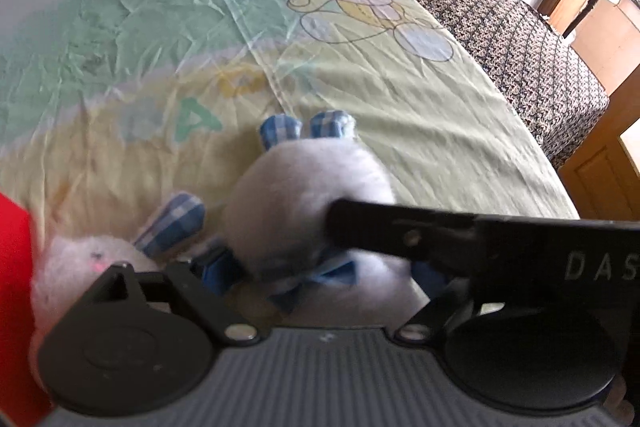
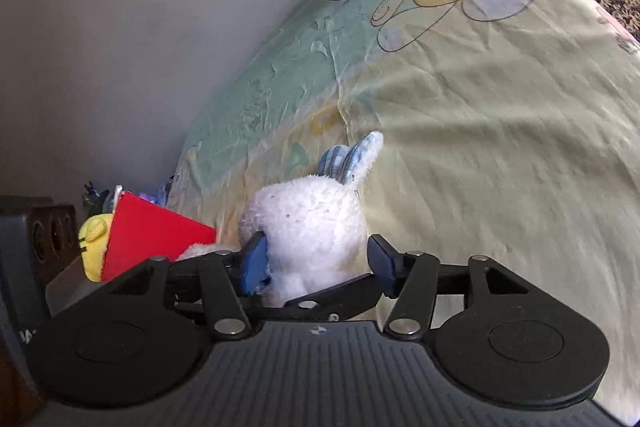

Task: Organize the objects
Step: 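Close the right gripper on the white bunny plush, then lift the white bunny with the right gripper toward the red box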

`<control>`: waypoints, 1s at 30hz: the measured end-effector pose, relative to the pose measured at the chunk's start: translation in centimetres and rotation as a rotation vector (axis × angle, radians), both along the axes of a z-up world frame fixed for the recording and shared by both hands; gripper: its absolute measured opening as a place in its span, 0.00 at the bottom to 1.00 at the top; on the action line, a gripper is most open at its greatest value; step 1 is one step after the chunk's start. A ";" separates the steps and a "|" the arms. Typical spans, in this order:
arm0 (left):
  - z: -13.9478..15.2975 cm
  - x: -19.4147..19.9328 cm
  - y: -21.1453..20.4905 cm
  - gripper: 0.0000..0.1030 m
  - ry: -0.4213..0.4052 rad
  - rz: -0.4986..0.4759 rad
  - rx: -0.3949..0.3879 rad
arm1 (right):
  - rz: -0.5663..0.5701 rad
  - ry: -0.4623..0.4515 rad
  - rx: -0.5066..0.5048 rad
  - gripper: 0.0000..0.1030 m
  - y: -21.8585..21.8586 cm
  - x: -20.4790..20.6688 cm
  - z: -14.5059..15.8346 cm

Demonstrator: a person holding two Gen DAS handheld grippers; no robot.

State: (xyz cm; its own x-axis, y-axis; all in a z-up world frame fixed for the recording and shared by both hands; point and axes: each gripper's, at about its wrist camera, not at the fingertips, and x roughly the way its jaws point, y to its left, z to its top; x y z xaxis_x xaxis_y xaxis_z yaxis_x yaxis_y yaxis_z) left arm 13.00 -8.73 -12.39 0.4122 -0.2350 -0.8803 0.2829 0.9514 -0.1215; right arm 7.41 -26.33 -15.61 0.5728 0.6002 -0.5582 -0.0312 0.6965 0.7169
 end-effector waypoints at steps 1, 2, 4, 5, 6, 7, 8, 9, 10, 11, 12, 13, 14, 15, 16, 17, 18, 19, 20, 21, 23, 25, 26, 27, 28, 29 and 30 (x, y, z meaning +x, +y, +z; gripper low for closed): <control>-0.1 0.1 -0.1 0.85 -0.004 -0.001 0.010 | 0.009 -0.004 0.008 0.55 0.1 0.1 -0.1; -0.2 0.1 -0.1 0.85 -0.006 -0.005 0.017 | 0.014 -0.001 0.019 0.55 0.1 0.2 -0.2; -0.2 0.1 -0.2 0.85 -0.011 -0.014 0.028 | 0.022 0.003 0.037 0.53 0.1 0.3 -0.3; -0.3 0.0 -0.3 0.85 -0.013 -0.019 0.035 | 0.024 0.004 0.041 0.53 0.1 0.3 -0.4; -0.3 0.0 -0.3 0.85 -0.016 -0.023 0.040 | 0.025 0.006 0.045 0.52 0.1 0.3 -0.3; -0.3 -0.1 -0.3 0.85 -0.019 -0.025 0.044 | 0.028 0.007 0.047 0.51 0.1 0.2 -0.3; -0.3 -0.1 -0.3 0.84 -0.020 -0.025 0.044 | 0.032 0.006 0.045 0.50 0.0 0.2 -0.1; -0.3 -0.1 -0.3 0.84 -0.018 -0.024 0.044 | 0.035 0.003 0.041 0.49 0.1 0.0 0.0; -0.3 -0.1 -0.3 0.83 -0.018 -0.023 0.043 | 0.039 0.001 0.036 0.48 0.1 -0.1 0.2; -0.2 -0.2 -0.3 0.81 -0.018 -0.021 0.044 | 0.043 -0.003 0.029 0.48 0.2 -0.3 0.4; -0.1 -0.3 -0.2 0.79 -0.018 -0.020 0.044 | 0.048 -0.009 0.020 0.48 0.2 -0.6 0.6; 0.0 -0.4 -0.2 0.78 -0.017 -0.019 0.043 | 0.053 -0.015 0.009 0.48 0.3 -0.9 0.9; 0.1 -0.5 -0.1 0.78 -0.015 -0.018 0.038 | 0.059 -0.023 -0.004 0.48 0.4 -1.1 1.1; 0.2 -0.6 0.0 0.77 -0.013 -0.016 0.031 | 0.065 -0.034 -0.021 0.48 0.5 -1.5 1.4; 0.3 -0.8 0.0 0.77 -0.011 -0.013 0.024 | 0.064 -0.040 -0.031 0.48 0.6 -1.9 1.6; 0.4 -1.0 0.1 0.77 -0.007 -0.009 0.016 | 0.064 -0.036 -0.030 0.48 0.5 -2.1 1.7; 0.5 -1.3 0.0 0.76 -0.005 -0.010 0.011 | 0.063 -0.036 -0.028 0.48 0.4 -2.4 1.8; 0.6 -1.7 -0.1 0.76 -0.007 -0.010 0.011 | 0.064 -0.037 -0.028 0.48 0.3 -2.8 1.9; 0.7 -2.1 -0.2 0.76 -0.006 -0.012 0.012 | 0.066 -0.038 -0.028 0.48 0.2 -3.3 2.0; 0.8 -2.5 -0.3 0.76 -0.007 -0.016 0.012 | 0.070 -0.039 -0.029 0.48 0.1 -3.7 2.1; 1.1 -3.4 -0.4 0.76 -0.010 -0.022 0.008 | 0.077 -0.039 -0.031 0.48 0.1 -4.6 2.4; 1.4 -4.5 -0.4 0.76 -0.012 -0.024 0.004 | 0.087 -0.038 -0.034 0.48 0.3 -5.6 2.6; 1.5 -5.1 -0.3 0.76 -0.014 -0.025 0.006 | 0.093 -0.037 -0.037 0.48 0.5 -6.0 2.7; 1.5 -5.7 -0.3 0.76 -0.015 -0.025 0.007 | 0.100 -0.035 -0.039 0.48 0.7 -6.5 2.8; 1.6 -6.2 -0.2 0.76 -0.016 -0.023 0.009 | 0.107 -0.035 -0.041 0.48 1.0 -7.0 2.9; 1.7 -6.9 -0.1 0.76 -0.015 -0.020 0.010 | 0.116 -0.035 -0.042 0.48 1.2 -7.4 3.0; 1.7 -7.4 0.1 0.76 -0.014 -0.017 0.011 | 0.126 -0.035 -0.043 0.48 1.5 -7.7 3.2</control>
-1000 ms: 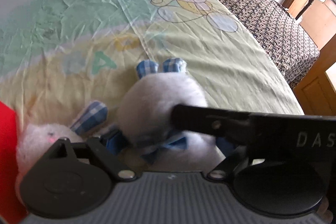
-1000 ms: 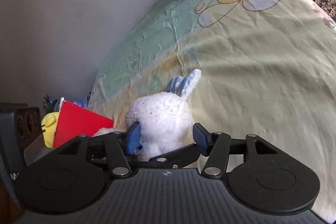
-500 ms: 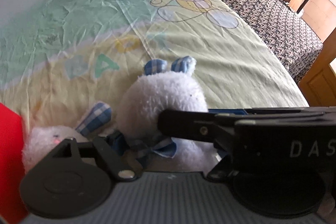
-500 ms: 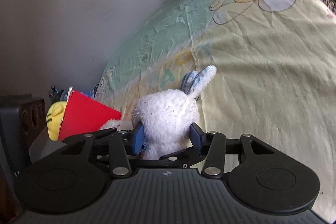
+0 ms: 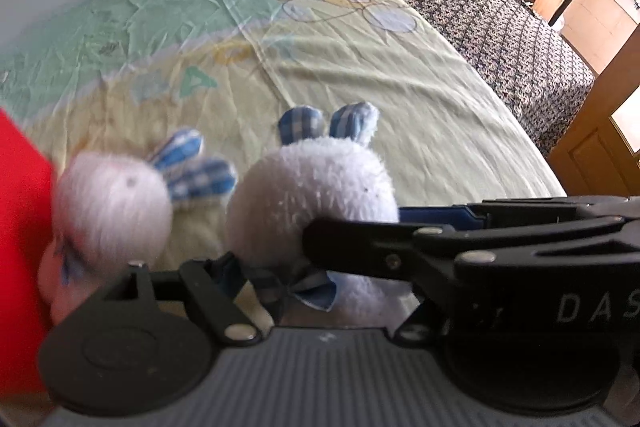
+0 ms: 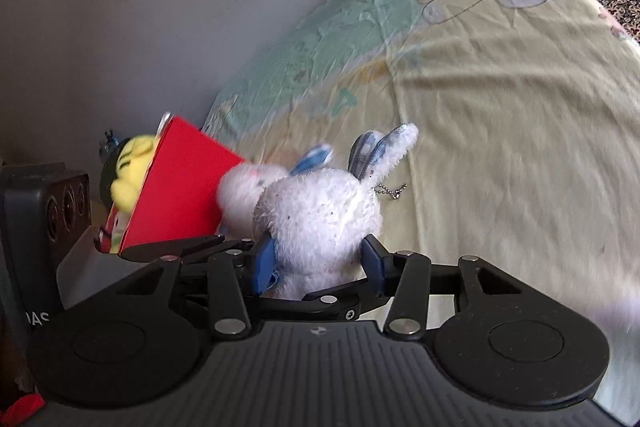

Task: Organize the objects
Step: 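Lift the white bunny with the right gripper toward the red box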

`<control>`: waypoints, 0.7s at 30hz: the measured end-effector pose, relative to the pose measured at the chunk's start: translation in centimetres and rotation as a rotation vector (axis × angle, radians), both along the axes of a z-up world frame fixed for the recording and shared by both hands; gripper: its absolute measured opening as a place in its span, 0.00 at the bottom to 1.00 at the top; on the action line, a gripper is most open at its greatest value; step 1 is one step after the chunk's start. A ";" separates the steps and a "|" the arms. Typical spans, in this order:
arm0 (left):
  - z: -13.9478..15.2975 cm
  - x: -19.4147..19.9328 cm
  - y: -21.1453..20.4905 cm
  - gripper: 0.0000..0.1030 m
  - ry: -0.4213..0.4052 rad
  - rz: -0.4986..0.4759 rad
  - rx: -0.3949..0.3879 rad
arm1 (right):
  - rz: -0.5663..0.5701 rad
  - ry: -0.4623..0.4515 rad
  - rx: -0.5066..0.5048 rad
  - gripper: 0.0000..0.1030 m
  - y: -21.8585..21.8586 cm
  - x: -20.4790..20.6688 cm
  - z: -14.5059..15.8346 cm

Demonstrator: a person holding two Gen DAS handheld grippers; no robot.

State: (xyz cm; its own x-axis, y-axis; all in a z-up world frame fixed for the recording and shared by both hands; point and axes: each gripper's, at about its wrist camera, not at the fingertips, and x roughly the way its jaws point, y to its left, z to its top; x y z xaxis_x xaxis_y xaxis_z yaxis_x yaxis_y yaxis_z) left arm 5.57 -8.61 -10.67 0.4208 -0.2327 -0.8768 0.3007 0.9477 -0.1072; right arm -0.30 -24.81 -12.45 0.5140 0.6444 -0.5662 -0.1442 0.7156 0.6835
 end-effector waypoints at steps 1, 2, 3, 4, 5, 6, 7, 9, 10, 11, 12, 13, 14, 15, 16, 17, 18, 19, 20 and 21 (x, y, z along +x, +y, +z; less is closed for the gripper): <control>0.0 -0.5 0.2 0.76 -0.001 0.004 0.001 | 0.009 -0.001 -0.001 0.48 0.3 -0.3 0.1; 0.1 -1.1 0.5 0.76 -0.001 0.009 0.002 | 0.019 -0.004 -0.002 0.48 0.7 -0.6 0.2; 0.2 -1.6 0.7 0.76 -0.003 0.015 0.004 | 0.030 -0.006 -0.003 0.48 1.1 -0.9 0.3; 0.3 -2.1 1.0 0.76 -0.005 0.021 0.005 | 0.041 -0.009 -0.005 0.48 1.5 -1.2 0.4; 0.4 -2.6 1.3 0.76 -0.008 0.029 0.005 | 0.053 -0.011 -0.006 0.48 1.9 -1.4 0.6; 0.5 -3.1 1.7 0.76 -0.011 0.038 0.005 | 0.066 -0.013 -0.008 0.48 2.3 -1.6 0.7; 0.6 -3.5 2.0 0.76 -0.012 0.045 0.006 | 0.078 -0.014 -0.009 0.48 2.7 -1.8 0.7; 0.8 -4.3 2.8 0.76 -0.015 0.065 0.008 | 0.106 -0.019 -0.011 0.48 3.6 -2.2 1.0; 0.8 -4.8 3.2 0.76 -0.016 0.075 0.008 | 0.122 -0.022 -0.013 0.48 4.1 -2.4 1.1; 0.9 -5.3 3.7 0.76 -0.019 0.085 0.009 | 0.139 -0.023 -0.014 0.48 4.6 -2.6 1.2; 1.0 -5.8 4.1 0.76 -0.021 0.094 0.011 | 0.157 -0.024 -0.015 0.48 5.1 -2.7 1.2; 1.1 -6.2 4.6 0.76 -0.023 0.106 0.014 | 0.174 -0.025 -0.015 0.48 5.6 -2.8 1.3; 1.2 -6.7 5.1 0.76 -0.023 0.117 0.015 | 0.192 -0.026 -0.015 0.48 6.1 -2.9 1.3; 1.2 -7.1 5.6 0.76 -0.023 0.129 0.014 | 0.212 -0.026 -0.014 0.48 6.7 -3.0 1.3; 1.3 -7.6 6.2 0.76 -0.021 0.142 0.012 | 0.230 -0.026 -0.013 0.48 7.2 -3.1 1.3; 1.3 -8.0 6.7 0.76 -0.019 0.158 0.011 | 0.247 -0.025 -0.011 0.48 7.8 -3.3 1.3; 1.4 -8.4 7.3 0.76 -0.017 0.171 0.011 | 0.265 -0.023 -0.009 0.48 8.4 -3.4 1.3; 1.4 -8.8 7.8 0.76 -0.014 0.187 0.011 | 0.282 -0.021 -0.006 0.48 9.0 -3.6 1.3; 1.4 -9.2 8.4 0.76 -0.012 0.204 0.011 | 0.302 -0.018 -0.004 0.48 9.7 -3.7 1.2; 1.4 -9.6 8.8 0.76 -0.010 0.218 0.012 | 0.318 -0.015 -0.003 0.48 10.3 -3.7 1.1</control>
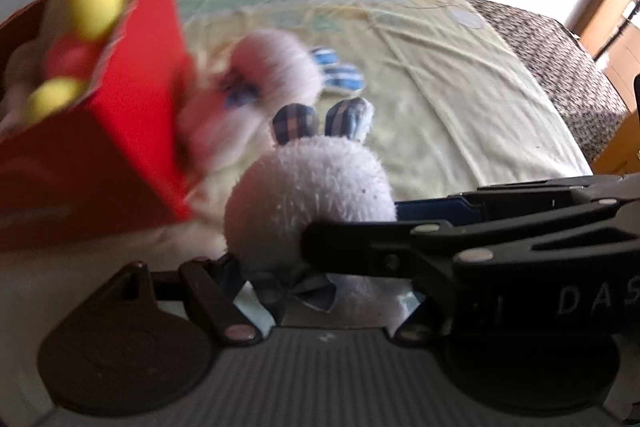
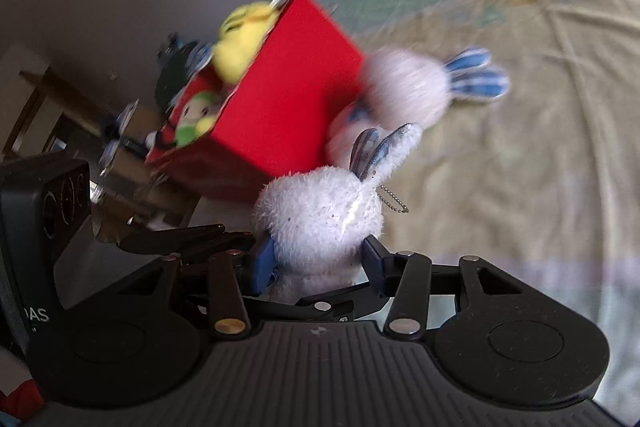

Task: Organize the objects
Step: 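Lift the white bunny with the right gripper toward the red box, then lower the white bunny into the red box with the right gripper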

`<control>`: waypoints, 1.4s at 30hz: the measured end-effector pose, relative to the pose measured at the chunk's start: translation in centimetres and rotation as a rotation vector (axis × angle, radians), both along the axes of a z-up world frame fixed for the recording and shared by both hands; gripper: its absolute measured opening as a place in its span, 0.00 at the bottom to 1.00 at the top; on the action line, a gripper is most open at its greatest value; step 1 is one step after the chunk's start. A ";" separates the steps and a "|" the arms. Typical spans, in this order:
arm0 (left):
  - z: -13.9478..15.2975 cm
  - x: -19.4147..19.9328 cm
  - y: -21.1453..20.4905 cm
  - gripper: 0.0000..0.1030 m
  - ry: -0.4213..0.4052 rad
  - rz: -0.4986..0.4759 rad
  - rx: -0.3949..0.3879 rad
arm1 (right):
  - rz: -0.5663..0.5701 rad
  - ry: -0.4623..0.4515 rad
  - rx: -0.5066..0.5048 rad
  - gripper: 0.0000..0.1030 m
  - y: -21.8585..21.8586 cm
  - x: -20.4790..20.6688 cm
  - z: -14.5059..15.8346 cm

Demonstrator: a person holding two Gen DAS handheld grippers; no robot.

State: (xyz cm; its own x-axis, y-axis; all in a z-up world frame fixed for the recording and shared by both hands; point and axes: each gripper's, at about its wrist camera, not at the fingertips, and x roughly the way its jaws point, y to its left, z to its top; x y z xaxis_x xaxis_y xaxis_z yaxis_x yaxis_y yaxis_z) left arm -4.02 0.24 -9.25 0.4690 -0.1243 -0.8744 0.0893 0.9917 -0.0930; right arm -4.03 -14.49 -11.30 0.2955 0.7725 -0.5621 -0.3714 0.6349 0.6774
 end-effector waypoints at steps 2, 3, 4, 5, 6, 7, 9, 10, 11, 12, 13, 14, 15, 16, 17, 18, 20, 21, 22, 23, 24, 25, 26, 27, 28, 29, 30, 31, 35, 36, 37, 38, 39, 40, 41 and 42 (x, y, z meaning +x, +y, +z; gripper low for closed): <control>0.0 -0.9 1.2 0.76 0.005 0.032 0.002 | 0.033 0.004 -0.003 0.48 1.4 -0.1 0.0; 0.0 -1.2 1.8 0.76 0.007 0.046 0.003 | 0.050 0.006 -0.006 0.48 2.2 -0.3 0.1; -0.1 -1.6 2.5 0.76 0.008 0.060 0.002 | 0.063 0.006 -0.010 0.48 2.9 -0.4 0.1; -0.1 -2.0 3.2 0.76 0.011 0.073 0.000 | 0.076 0.004 -0.013 0.48 3.6 -0.5 0.2; -0.1 -2.4 3.9 0.76 0.014 0.082 -0.002 | 0.088 0.001 -0.015 0.49 4.4 -0.7 0.4; 0.0 -2.8 4.6 0.76 0.014 0.089 -0.003 | 0.097 -0.002 -0.017 0.49 5.1 -0.8 0.5; 0.2 -3.5 5.9 0.76 0.011 0.097 -0.003 | 0.113 -0.010 -0.019 0.49 6.5 -1.1 0.9; 0.4 -3.7 6.6 0.76 0.009 0.098 -0.004 | 0.119 -0.013 -0.020 0.49 7.1 -1.1 1.1; 0.6 -4.0 7.3 0.76 0.006 0.099 -0.005 | 0.124 -0.014 -0.020 0.49 7.8 -1.1 1.2; 0.7 -4.2 8.0 0.76 0.003 0.100 -0.006 | 0.127 -0.014 -0.020 0.49 8.5 -1.1 1.3; 0.9 -4.4 8.8 0.76 0.002 0.100 -0.007 | 0.130 -0.015 -0.019 0.49 9.3 -1.1 1.4; 1.0 -4.5 9.3 0.76 0.000 0.101 -0.006 | 0.134 -0.018 -0.020 0.49 10.0 -1.2 1.5; 1.1 -4.7 10.1 0.76 -0.002 0.102 -0.003 | 0.140 -0.023 -0.022 0.49 10.8 -1.2 1.6; 1.3 -5.0 10.8 0.76 -0.004 0.102 -0.002 | 0.146 -0.026 -0.024 0.49 11.5 -1.2 1.7; 1.4 -5.1 11.4 0.76 -0.005 0.103 -0.002 | 0.154 -0.029 -0.026 0.49 12.3 -1.2 1.8; 1.5 -5.2 12.0 0.76 -0.005 0.105 -0.002 | 0.163 -0.033 -0.028 0.49 13.1 -1.2 1.9; 1.6 -5.7 13.5 0.76 -0.007 0.107 0.000 | 0.181 -0.042 -0.030 0.49 14.5 -1.2 2.2; 1.8 -5.9 14.2 0.76 -0.009 0.107 0.000 | 0.190 -0.048 -0.030 0.49 15.3 -1.3 2.3; 1.9 -6.2 15.0 0.76 -0.011 0.106 0.001 | 0.198 -0.053 -0.030 0.49 16.0 -1.3 2.4; 2.0 -6.5 15.8 0.76 -0.014 0.106 0.002 | 0.208 -0.059 -0.029 0.49 16.8 -1.4 2.6; 2.1 -6.8 16.5 0.76 -0.016 0.106 0.004 | 0.215 -0.064 -0.028 0.49 17.2 -1.5 2.7; 2.2 -7.0 17.2 0.76 -0.018 0.105 0.007 | 0.221 -0.070 -0.024 0.49 18.0 -1.5 2.8; 2.3 -7.2 17.9 0.76 -0.022 0.103 0.013 | 0.228 -0.078 -0.019 0.49 18.9 -1.5 3.0; 2.6 -7.5 18.5 0.76 -0.027 0.102 0.020 | 0.236 -0.088 -0.013 0.49 19.7 -1.5 3.2; 2.8 -7.7 19.1 0.76 -0.034 0.101 0.027 | 0.242 -0.098 -0.006 0.49 20.3 -1.6 3.4; 3.1 -7.8 19.7 0.76 -0.040 0.100 0.033 | 0.247 -0.108 0.003 0.49 20.9 -1.6 3.7; 3.5 -8.1 20.3 0.76 -0.049 0.099 0.040 | 0.252 -0.119 0.012 0.49 21.4 -1.7 4.0; 3.9 -8.3 20.9 0.76 -0.058 0.099 0.044 | 0.256 -0.128 0.021 0.49 21.9 -1.7 4.3; 6.0 -9.2 23.1 0.76 -0.100 0.092 0.050 | 0.261 -0.159 0.056 0.49 23.1 -1.7 5.9; 6.4 -9.2 23.2 0.76 -0.111 0.090 0.052 | 0.260 -0.166 0.064 0.49 23.4 -1.6 6.4; 7.0 -9.4 23.5 0.76 -0.125 0.088 0.055 | 0.255 -0.174 0.074 0.49 23.5 -1.5 6.8; 7.6 -9.6 23.8 0.76 -0.143 0.086 0.057 | 0.249 -0.180 0.082 0.49 23.7 -1.3 7.2; 8.2 -9.6 23.9 0.76 -0.159 0.085 0.058 | 0.240 -0.186 0.093 0.49 23.8 -1.2 7.5; 8.8 -9.7 24.2 0.76 -0.177 0.084 0.058 | 0.229 -0.192 0.104 0.49 23.8 -1.0 8.0; 9.4 -9.6 24.4 0.76 -0.197 0.081 0.059 | 0.219 -0.197 0.113 0.49 23.7 -0.8 8.3; 9.9 -9.3 24.5 0.76 -0.216 0.078 0.058 | 0.208 -0.204 0.120 0.49 23.7 -0.6 8.7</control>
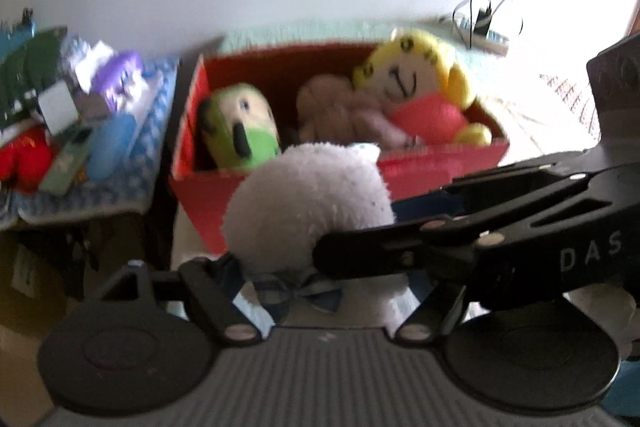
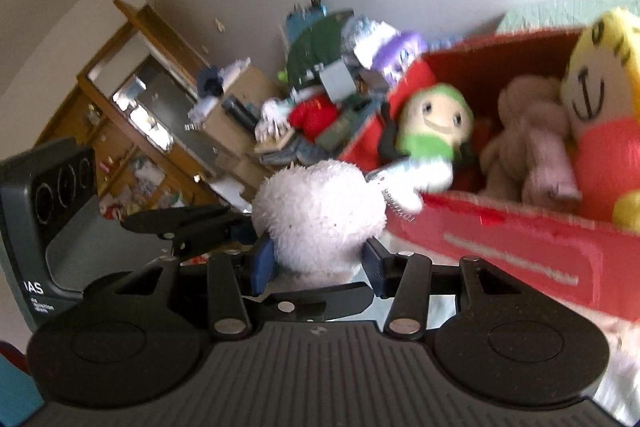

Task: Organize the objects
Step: 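Lower the white bunny into the red box with the right gripper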

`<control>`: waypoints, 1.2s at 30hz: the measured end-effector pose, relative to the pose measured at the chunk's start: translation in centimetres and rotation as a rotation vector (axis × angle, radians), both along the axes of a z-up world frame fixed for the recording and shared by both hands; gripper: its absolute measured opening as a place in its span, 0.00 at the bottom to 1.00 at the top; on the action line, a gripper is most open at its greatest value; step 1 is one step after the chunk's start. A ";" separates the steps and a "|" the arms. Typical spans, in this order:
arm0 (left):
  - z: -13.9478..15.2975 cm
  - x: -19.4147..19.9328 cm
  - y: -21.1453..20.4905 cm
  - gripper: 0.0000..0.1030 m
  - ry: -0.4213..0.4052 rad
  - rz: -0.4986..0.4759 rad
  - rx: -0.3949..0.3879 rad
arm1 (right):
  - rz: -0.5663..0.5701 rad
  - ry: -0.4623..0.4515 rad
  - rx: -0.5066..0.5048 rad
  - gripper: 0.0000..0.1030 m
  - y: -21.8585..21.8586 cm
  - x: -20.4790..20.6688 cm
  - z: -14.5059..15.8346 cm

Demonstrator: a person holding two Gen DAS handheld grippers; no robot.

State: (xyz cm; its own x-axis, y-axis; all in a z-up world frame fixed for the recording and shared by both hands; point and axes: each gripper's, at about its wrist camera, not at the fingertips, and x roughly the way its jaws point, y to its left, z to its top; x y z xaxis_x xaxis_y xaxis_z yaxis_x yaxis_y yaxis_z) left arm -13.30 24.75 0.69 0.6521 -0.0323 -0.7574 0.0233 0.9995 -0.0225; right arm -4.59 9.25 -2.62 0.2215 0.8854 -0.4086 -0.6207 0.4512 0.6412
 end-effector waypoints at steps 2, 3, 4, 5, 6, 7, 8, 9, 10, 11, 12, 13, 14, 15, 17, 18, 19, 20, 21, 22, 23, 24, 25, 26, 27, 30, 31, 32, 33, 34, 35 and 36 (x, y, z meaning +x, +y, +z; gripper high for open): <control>1.0 0.2 0.3 0.76 -0.038 -0.005 -0.004 | -0.019 -0.025 0.008 0.49 0.1 0.3 0.7; 1.4 0.4 0.4 0.77 -0.052 -0.010 -0.004 | -0.031 -0.039 0.011 0.49 0.1 0.4 1.0; 1.7 0.7 0.5 0.77 -0.069 -0.017 -0.003 | -0.046 -0.049 0.013 0.49 0.1 0.6 1.1; 2.0 0.9 0.7 0.77 -0.082 -0.024 -0.004 | -0.065 -0.056 0.014 0.49 0.1 0.9 1.3; 2.1 1.3 0.7 0.77 -0.092 -0.030 -0.005 | -0.080 -0.060 0.012 0.49 0.0 1.2 1.2; 2.1 1.8 0.8 0.77 -0.100 -0.035 -0.005 | -0.098 -0.066 0.009 0.49 0.0 1.5 1.2; 2.2 2.4 0.8 0.78 -0.107 -0.039 -0.005 | -0.118 -0.076 0.006 0.49 0.0 1.9 1.3; 2.2 2.9 0.8 0.78 -0.112 -0.042 -0.008 | -0.134 -0.087 0.002 0.49 -0.2 2.1 1.3; 2.1 3.6 0.8 0.78 -0.116 -0.045 -0.015 | -0.151 -0.096 -0.004 0.49 -0.2 2.4 1.3; 2.1 4.3 0.9 0.78 -0.119 -0.048 -0.024 | -0.169 -0.103 -0.010 0.49 -0.1 2.6 1.3; 2.0 4.9 0.9 0.78 -0.120 -0.051 -0.031 | -0.186 -0.111 -0.016 0.49 -0.1 3.0 1.2; 1.9 5.6 0.9 0.78 -0.120 -0.054 -0.037 | -0.202 -0.116 -0.019 0.49 -0.1 3.3 1.2; 1.8 6.3 0.8 0.78 -0.123 -0.058 -0.039 | -0.220 -0.116 -0.023 0.49 0.0 3.8 1.0; 1.6 7.0 0.8 0.78 -0.127 -0.062 -0.039 | -0.233 -0.115 -0.026 0.49 -0.2 4.1 0.9; 1.3 8.2 0.8 0.78 -0.124 -0.068 -0.043 | -0.260 -0.120 -0.035 0.50 -0.1 4.9 0.7; 1.0 8.8 0.9 0.78 -0.124 -0.071 -0.046 | -0.273 -0.119 -0.039 0.50 0.0 5.3 0.5; 0.8 9.5 0.9 0.78 -0.122 -0.073 -0.048 | -0.285 -0.120 -0.045 0.50 0.1 5.6 0.4; 0.5 10.1 1.1 0.78 -0.119 -0.072 -0.052 | -0.297 -0.121 -0.054 0.50 0.2 5.9 0.2; 0.2 10.7 1.2 0.78 -0.116 -0.075 -0.058 | -0.307 -0.117 -0.063 0.50 0.3 6.3 -0.1; -0.2 11.3 1.4 0.78 -0.108 -0.075 -0.067 | -0.315 -0.112 -0.073 0.50 0.5 6.7 -0.5; -0.6 12.0 1.6 0.78 -0.094 -0.074 -0.077 | -0.320 -0.108 -0.084 0.50 0.7 7.1 -0.8; -1.1 12.5 1.8 0.78 -0.082 -0.073 -0.087 | -0.323 -0.107 -0.097 0.50 0.8 7.4 -1.1; -1.6 13.0 1.9 0.78 -0.068 -0.072 -0.096 | -0.323 -0.109 -0.109 0.50 1.0 7.7 -1.3; -2.1 13.4 2.1 0.78 -0.052 -0.071 -0.104 | -0.322 -0.114 -0.122 0.50 1.1 7.9 -1.5; -2.6 13.7 2.1 0.78 -0.040 -0.072 -0.108 | -0.321 -0.122 -0.136 0.50 1.4 8.2 -1.7; -3.6 14.4 2.4 0.78 -0.016 -0.075 -0.115 | -0.318 -0.137 -0.166 0.49 1.8 8.7 -2.2; -3.8 14.7 2.5 0.78 -0.010 -0.075 -0.116 | -0.316 -0.137 -0.179 0.49 2.0 8.8 -2.4; -4.1 14.9 2.5 0.78 -0.003 -0.076 -0.114 | -0.312 -0.134 -0.189 0.49 2.1 9.1 -2.6; -4.3 15.1 2.5 0.78 0.005 -0.076 -0.110 | -0.310 -0.132 -0.198 0.49 2.2 9.3 -2.9; -4.7 15.3 2.5 0.78 0.013 -0.077 -0.106 | -0.309 -0.130 -0.204 0.49 2.3 9.4 -3.1; -5.0 15.4 2.4 0.78 0.019 -0.078 -0.103 | -0.307 -0.127 -0.206 0.49 2.4 9.5 -3.2; -5.1 15.5 2.4 0.78 0.024 -0.079 -0.103 | -0.306 -0.124 -0.208 0.49 2.4 9.7 -3.4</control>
